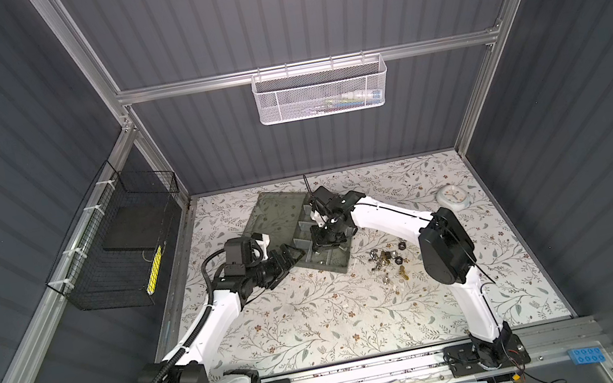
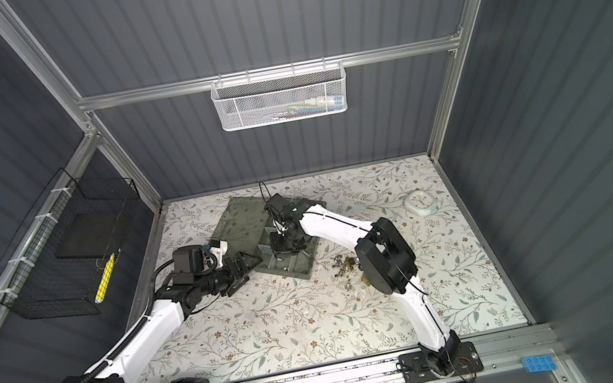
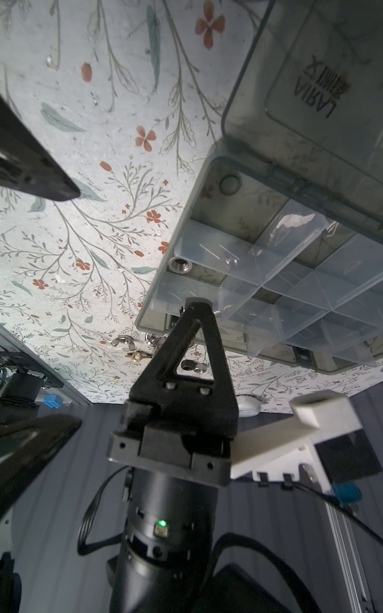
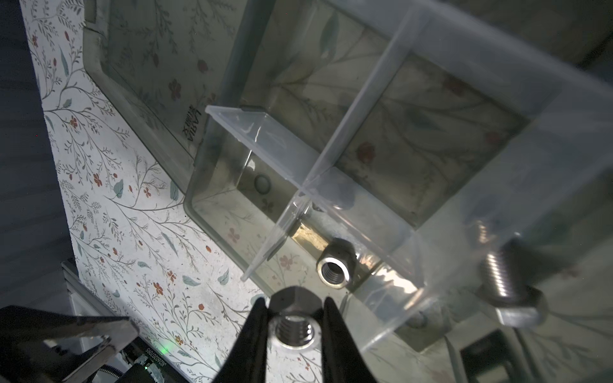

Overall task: Sort the screws and nuts into containers
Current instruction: 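Lower the nut into a box compartment and open the right gripper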

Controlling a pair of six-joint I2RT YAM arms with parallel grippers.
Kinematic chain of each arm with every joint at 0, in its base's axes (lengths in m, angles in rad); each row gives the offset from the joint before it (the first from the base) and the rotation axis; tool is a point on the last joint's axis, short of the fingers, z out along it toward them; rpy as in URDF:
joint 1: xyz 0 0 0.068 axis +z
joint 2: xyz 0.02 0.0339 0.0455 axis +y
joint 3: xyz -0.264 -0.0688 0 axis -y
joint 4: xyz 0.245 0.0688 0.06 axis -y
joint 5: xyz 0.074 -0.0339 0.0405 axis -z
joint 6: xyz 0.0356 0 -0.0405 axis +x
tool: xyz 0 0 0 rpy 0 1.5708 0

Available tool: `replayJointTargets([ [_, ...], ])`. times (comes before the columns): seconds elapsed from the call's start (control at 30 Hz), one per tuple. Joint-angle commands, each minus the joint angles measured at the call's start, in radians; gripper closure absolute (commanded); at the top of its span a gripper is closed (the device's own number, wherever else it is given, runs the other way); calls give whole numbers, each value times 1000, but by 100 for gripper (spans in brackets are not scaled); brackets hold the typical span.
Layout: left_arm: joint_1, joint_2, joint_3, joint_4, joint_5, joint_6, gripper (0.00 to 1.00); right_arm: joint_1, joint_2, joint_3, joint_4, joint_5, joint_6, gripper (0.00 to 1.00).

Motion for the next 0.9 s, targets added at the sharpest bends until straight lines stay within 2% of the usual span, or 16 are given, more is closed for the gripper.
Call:
replayJointTargets([
  [0.0,7,-29,-14,5,25,-4,0,-2,12,-19,20,-12,20,75],
  [0.43,7,-15,-15,22,24,-18,0,-3,-1,-46,31,-10,12,65],
  [0.87,6,-43,-11,40,52,-40,0,-13,-49,-15,5,0,-8,47],
])
